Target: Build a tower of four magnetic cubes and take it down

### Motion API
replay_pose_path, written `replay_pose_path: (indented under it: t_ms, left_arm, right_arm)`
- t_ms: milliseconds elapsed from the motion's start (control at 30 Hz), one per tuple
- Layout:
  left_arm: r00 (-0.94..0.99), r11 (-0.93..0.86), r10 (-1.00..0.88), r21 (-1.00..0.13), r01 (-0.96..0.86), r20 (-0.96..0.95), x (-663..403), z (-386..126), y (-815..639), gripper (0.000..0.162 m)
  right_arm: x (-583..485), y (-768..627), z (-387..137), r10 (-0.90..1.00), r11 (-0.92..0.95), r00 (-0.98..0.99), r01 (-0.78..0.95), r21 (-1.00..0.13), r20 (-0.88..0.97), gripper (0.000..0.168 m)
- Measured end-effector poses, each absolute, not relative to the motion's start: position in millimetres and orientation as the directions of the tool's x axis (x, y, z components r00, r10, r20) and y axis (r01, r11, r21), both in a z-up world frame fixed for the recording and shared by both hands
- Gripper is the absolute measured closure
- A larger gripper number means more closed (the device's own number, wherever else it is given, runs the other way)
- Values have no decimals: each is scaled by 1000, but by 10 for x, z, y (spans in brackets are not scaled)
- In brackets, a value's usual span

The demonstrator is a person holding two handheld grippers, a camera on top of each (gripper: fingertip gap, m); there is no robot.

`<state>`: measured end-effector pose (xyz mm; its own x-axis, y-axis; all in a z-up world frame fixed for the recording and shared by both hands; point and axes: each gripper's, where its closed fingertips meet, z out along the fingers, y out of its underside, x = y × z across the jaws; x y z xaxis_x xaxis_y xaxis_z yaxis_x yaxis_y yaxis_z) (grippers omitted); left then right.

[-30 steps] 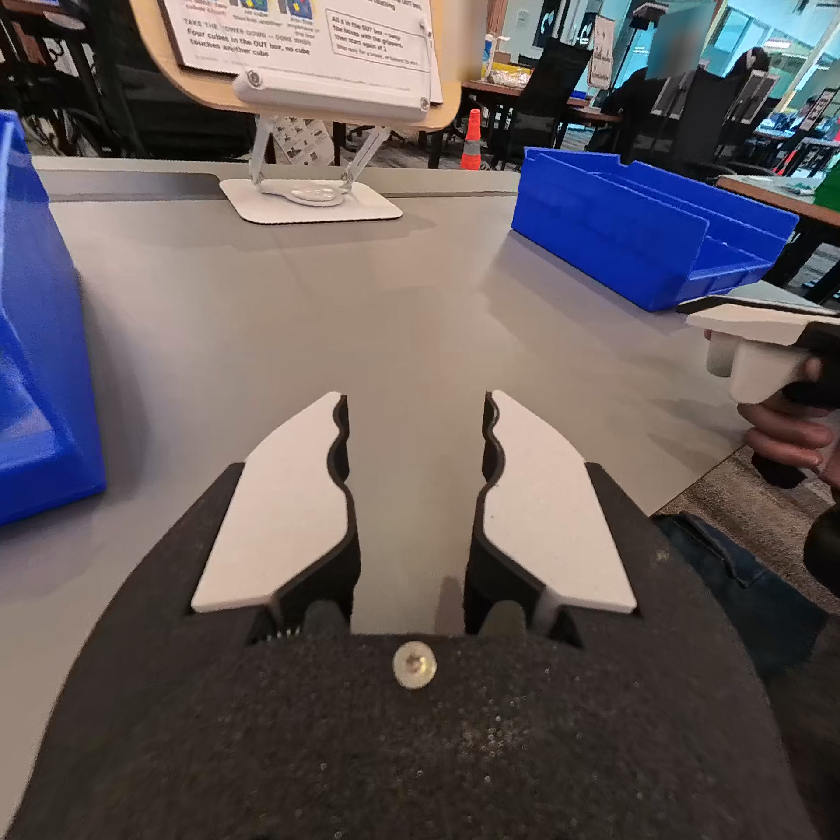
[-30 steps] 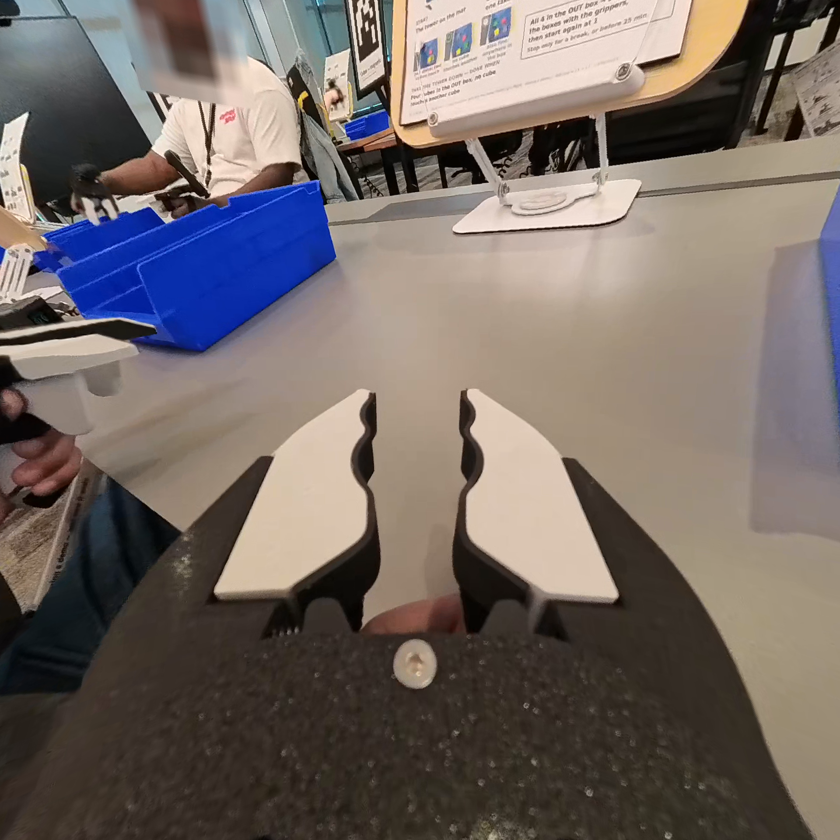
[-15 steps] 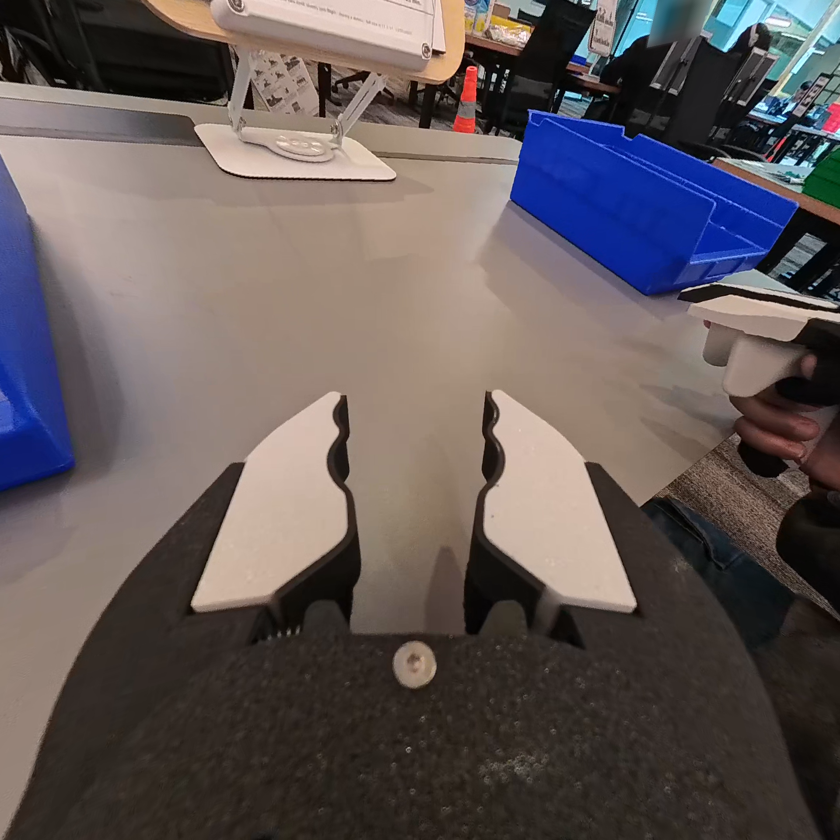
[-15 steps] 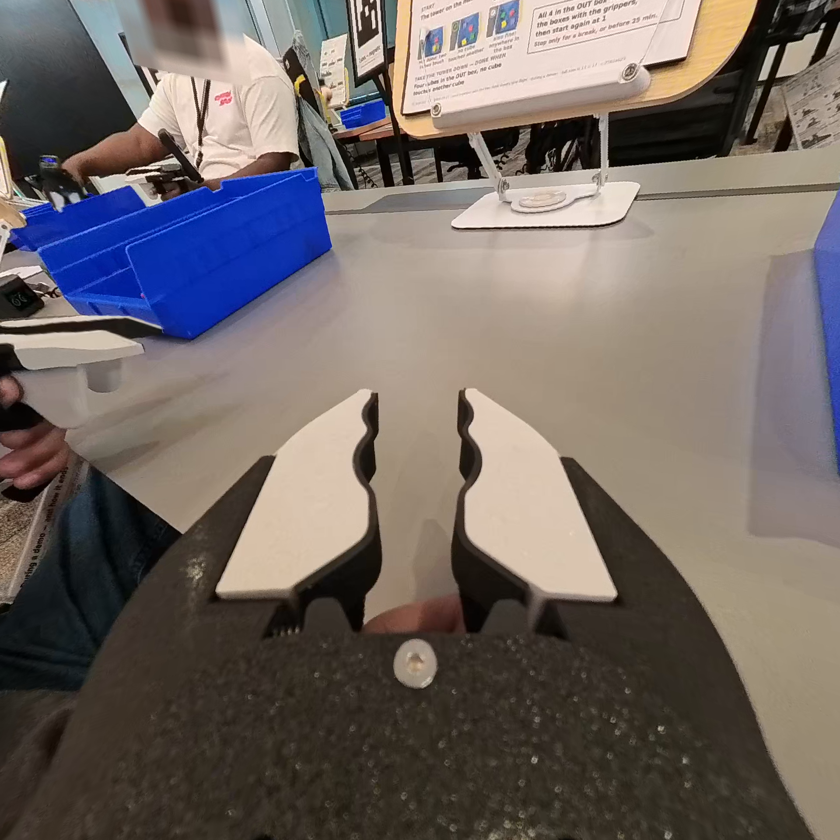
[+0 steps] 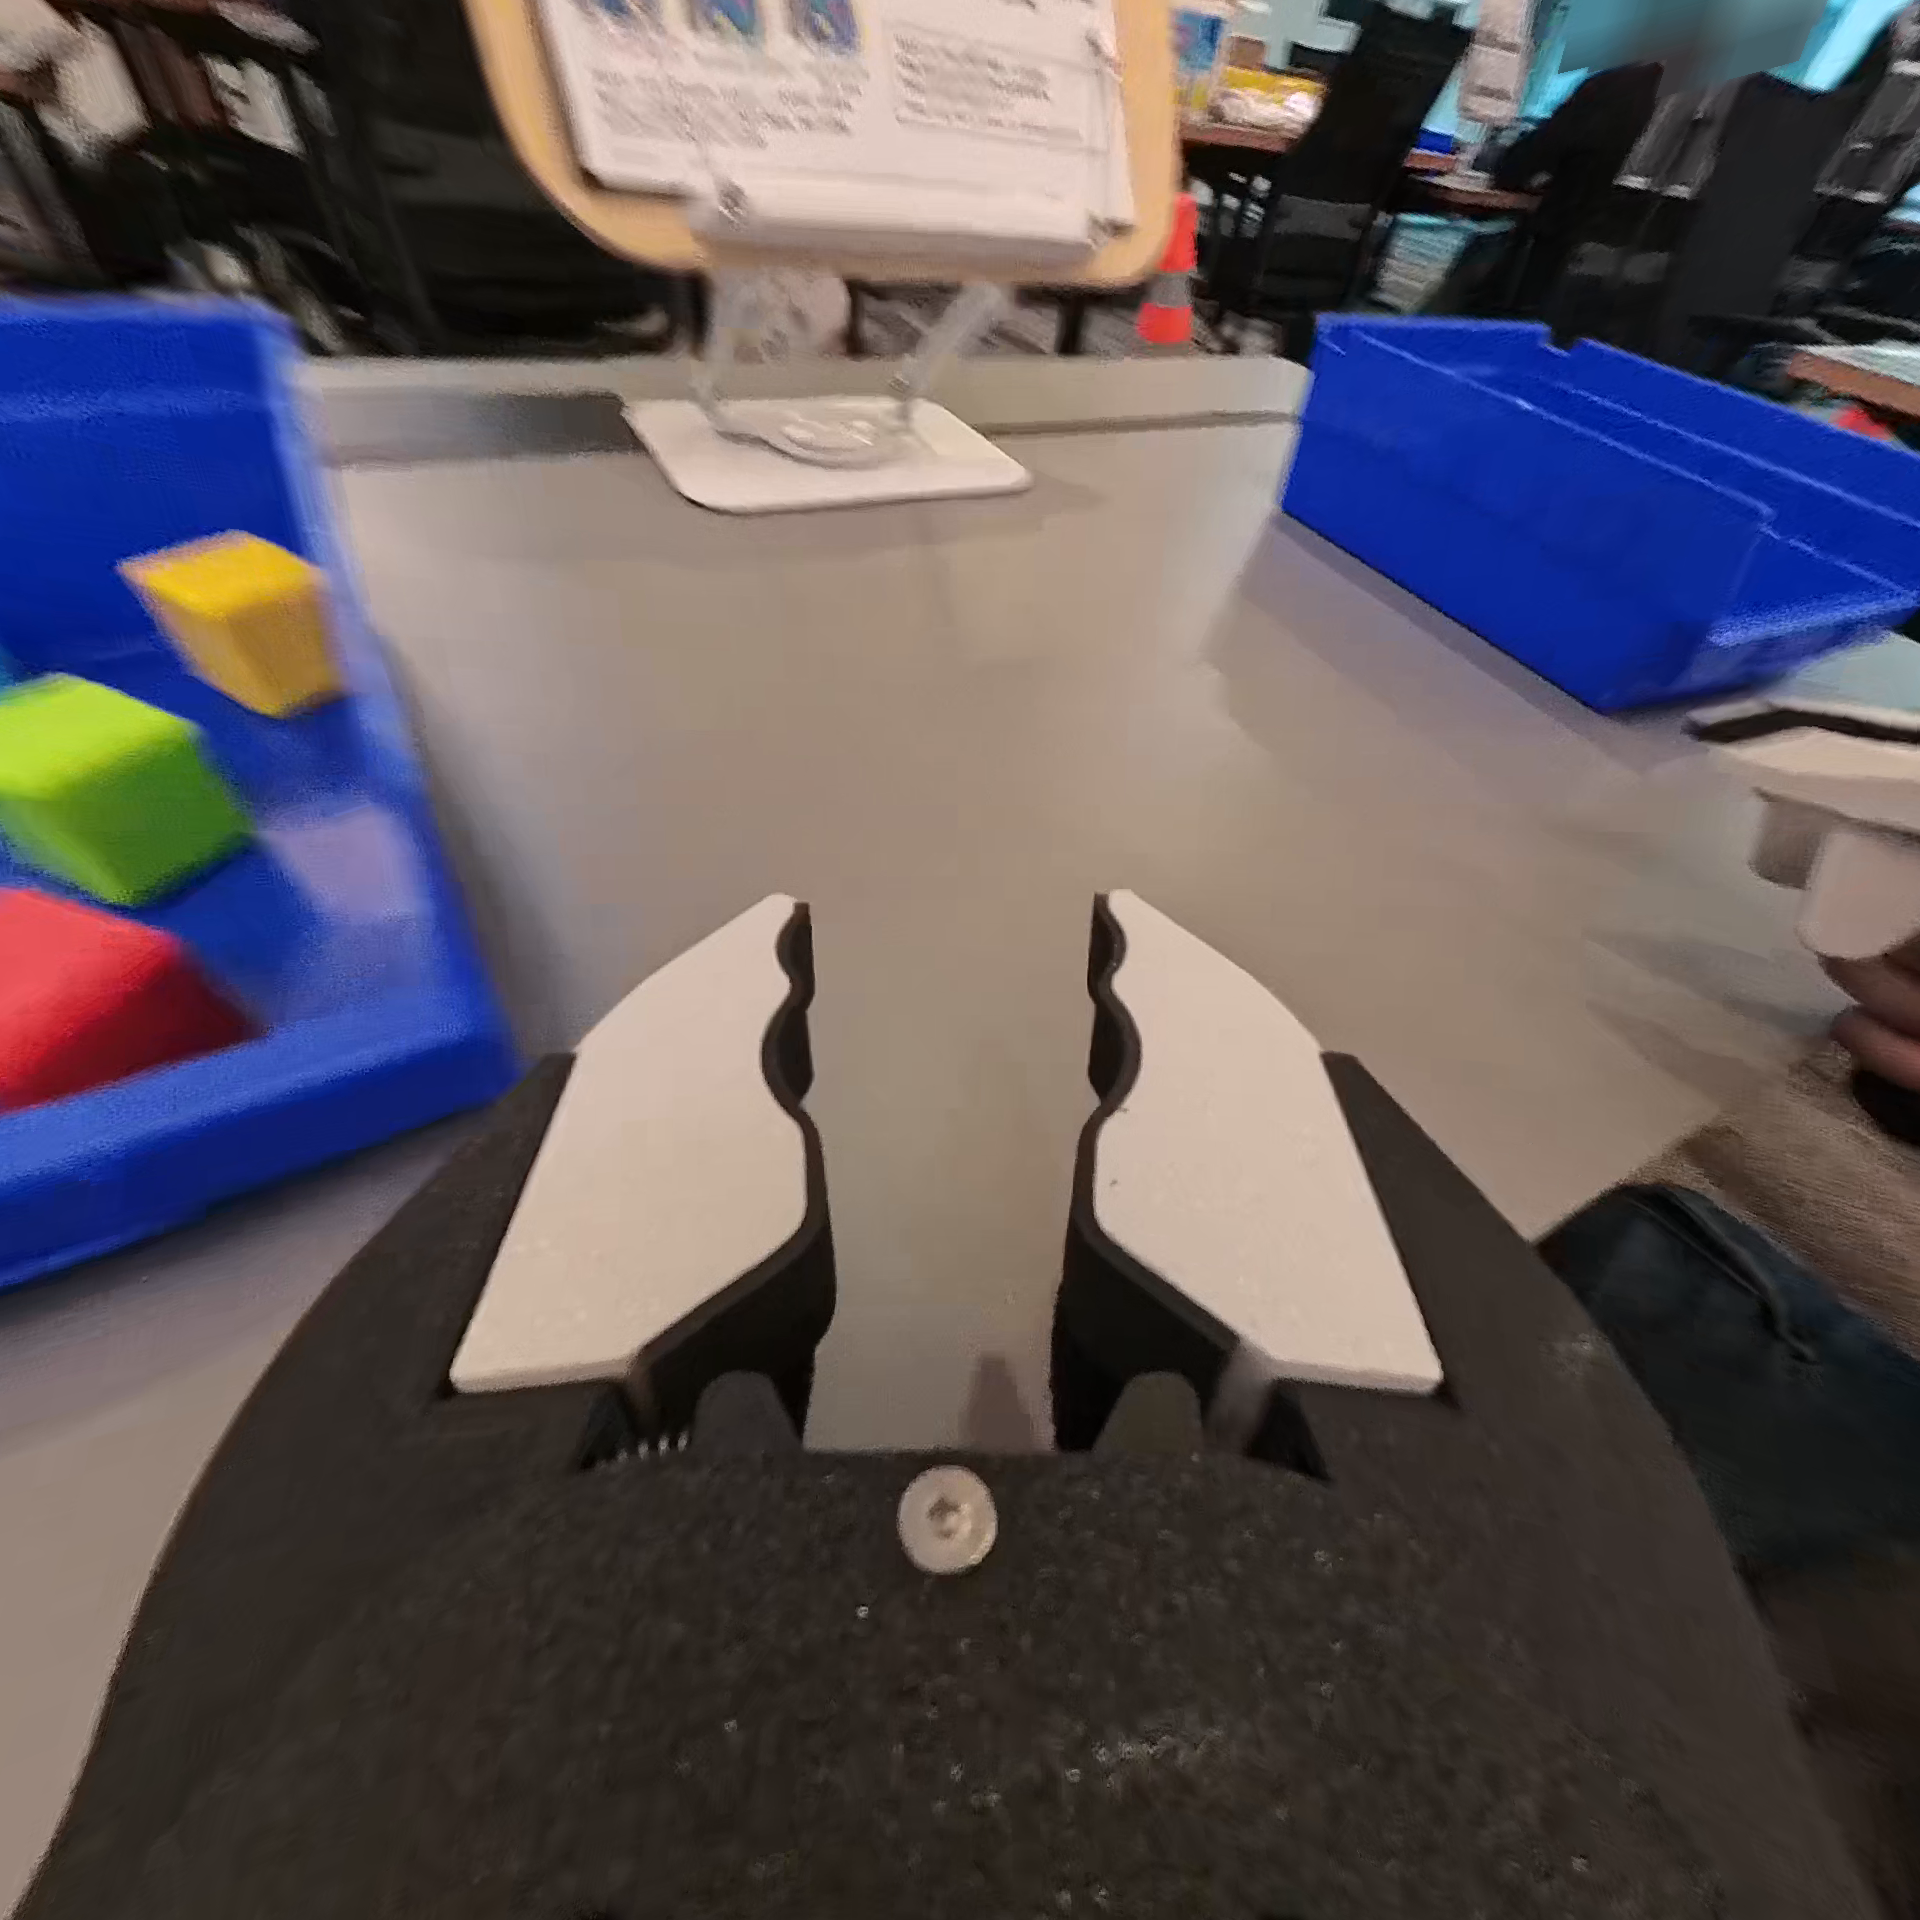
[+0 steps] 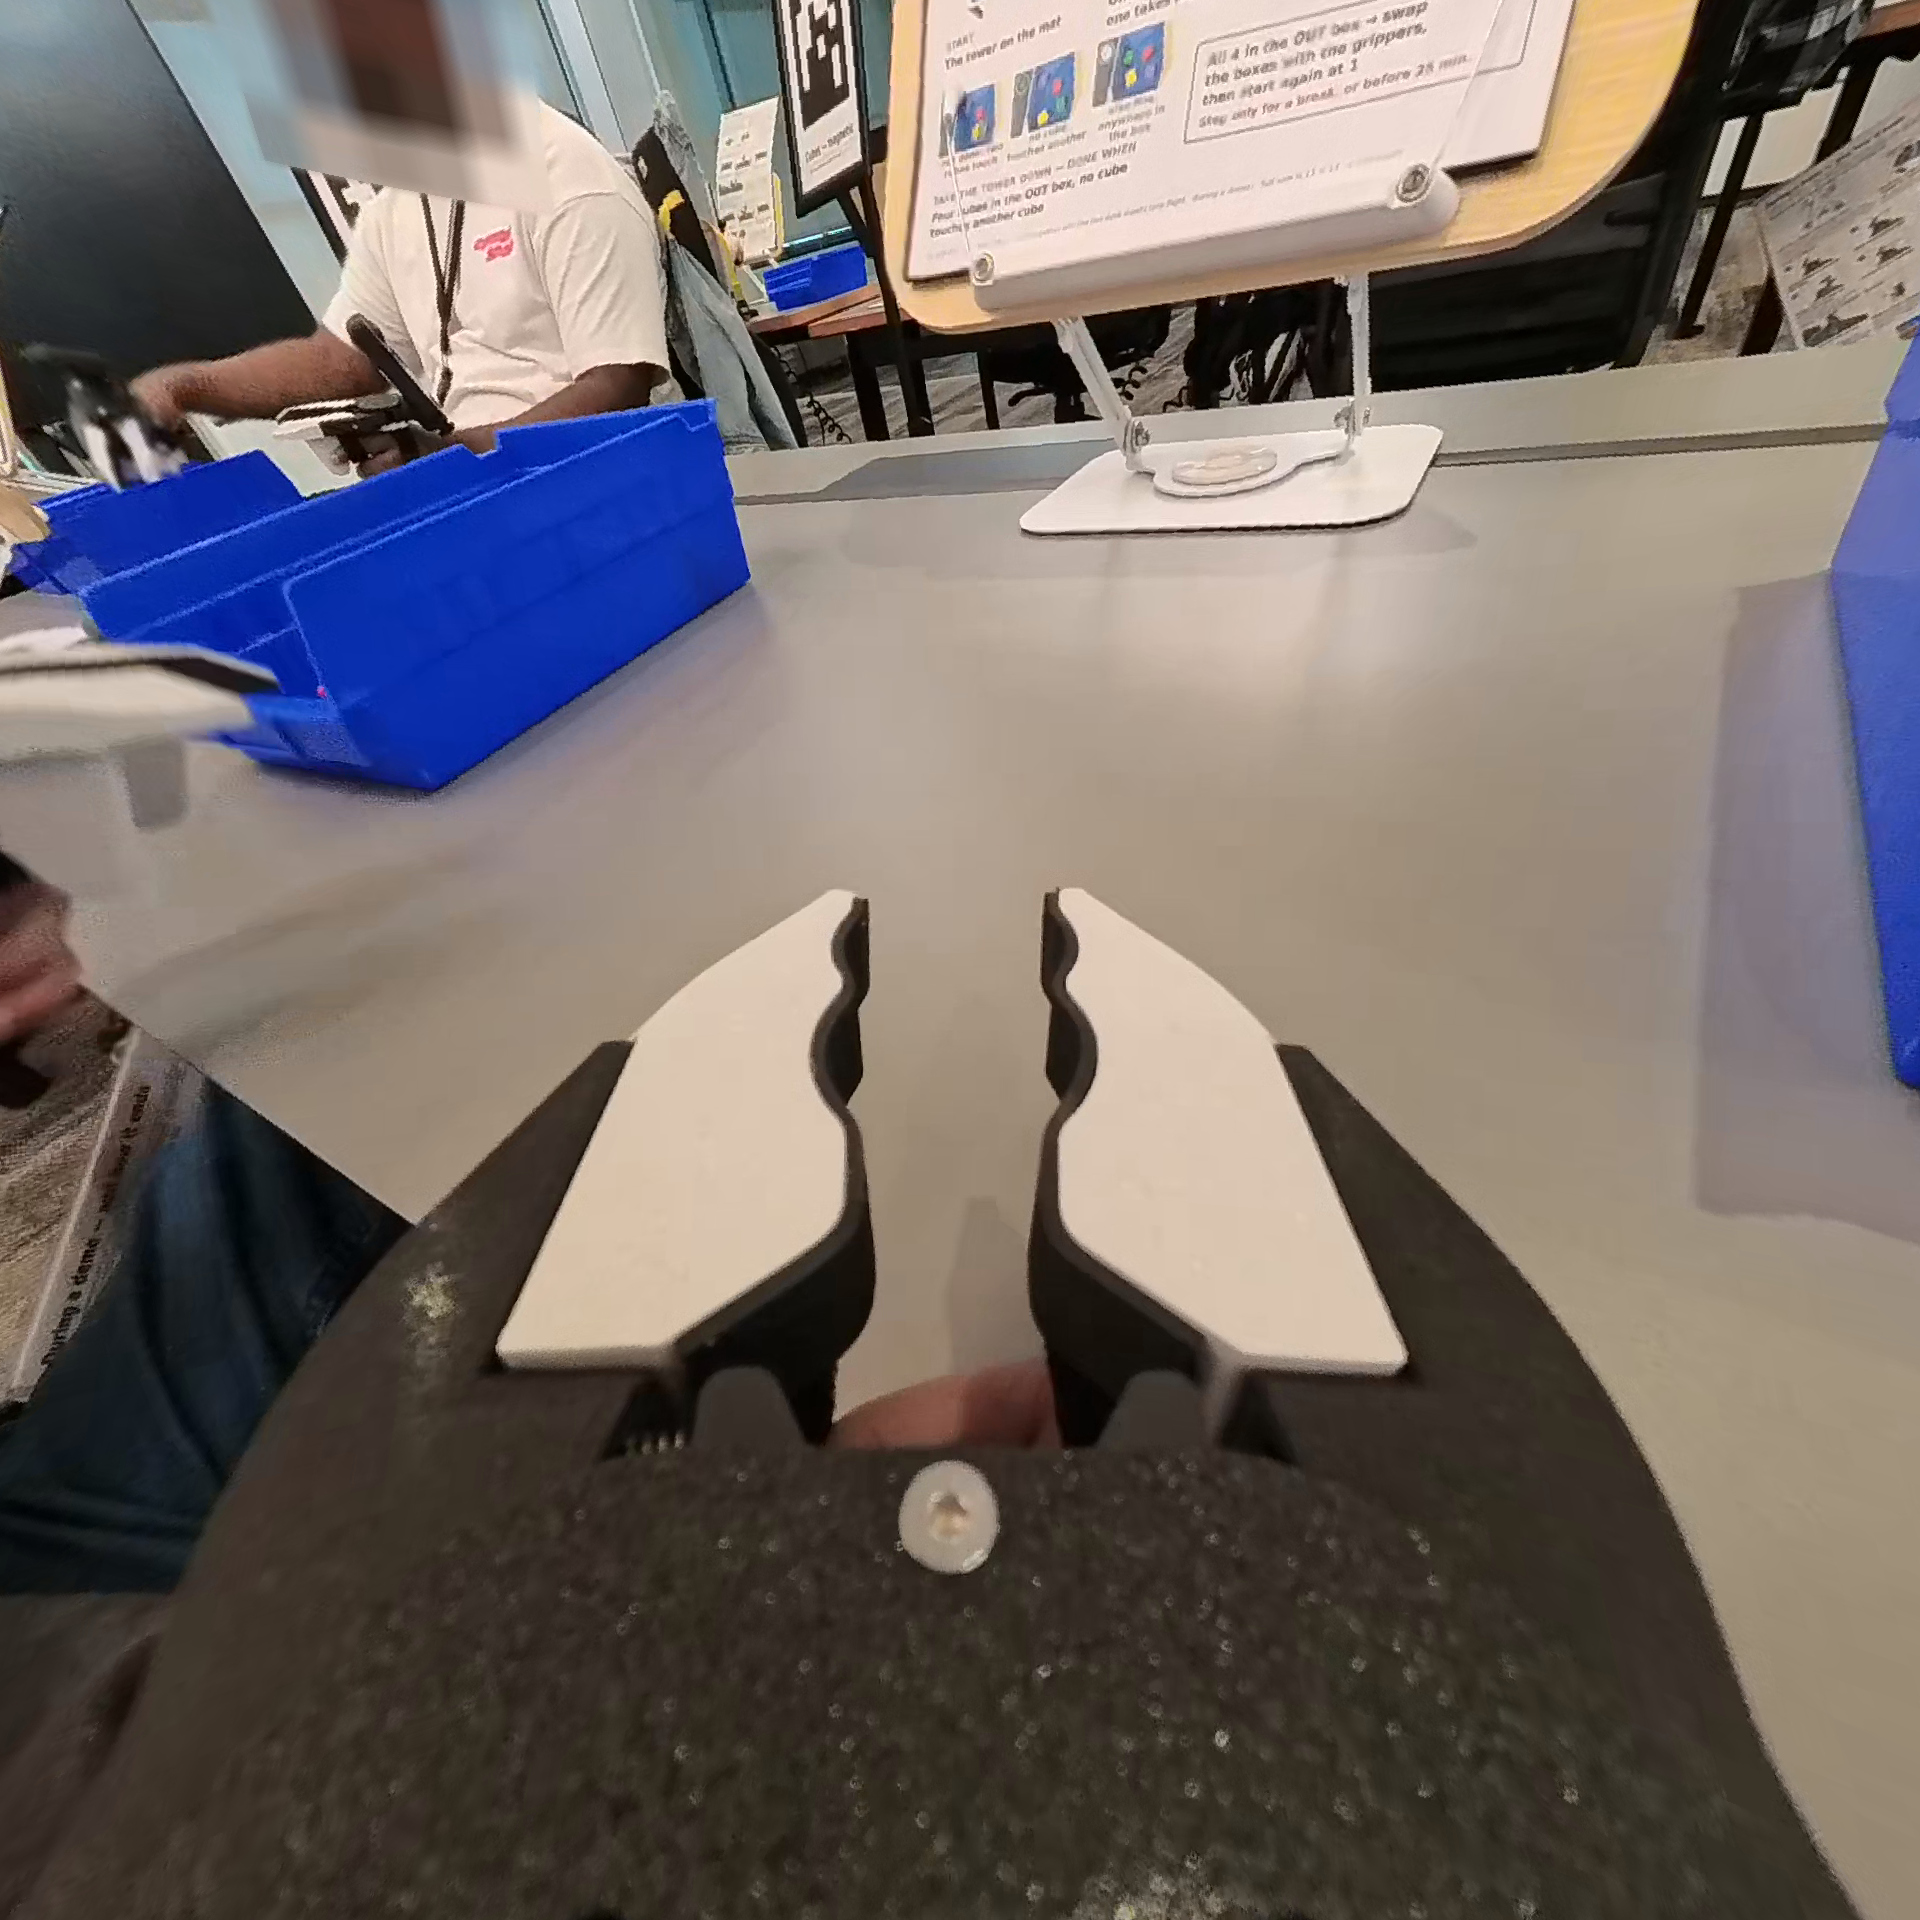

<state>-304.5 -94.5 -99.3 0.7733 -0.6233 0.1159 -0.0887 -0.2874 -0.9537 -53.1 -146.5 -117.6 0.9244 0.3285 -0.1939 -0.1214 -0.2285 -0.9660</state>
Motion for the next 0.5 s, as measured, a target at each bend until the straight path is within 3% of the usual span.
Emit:
replay_pose_path:
  t_ms: [167, 233, 400, 500]
  left_arm:
    - [863, -311, -505, -938, -156, 23, -3864, -518, -436, 107]
    - [874, -386, -486, -895, -222, -7, -4093, -498, -205, 100]
    - [861, -487, -501, -792, -368, -92, -4275, -570, 446, 99]
    - [800, -549, -590, -674, -494, -106, -4144, -737, 862, 99]
  right_arm:
    - [-571, -1469, -1193, 342, -227, 924, -94, -969, -170, 137]
    - [-579, -1471, -1186, 349, -226, 921, -97, -969, -174, 137]
    - [-558, -1486, -1171, 352, -225, 918, -106, -969, -182, 137]
    - [-546, -1490, -1169, 348, -222, 920, -106, -969, -180, 137]
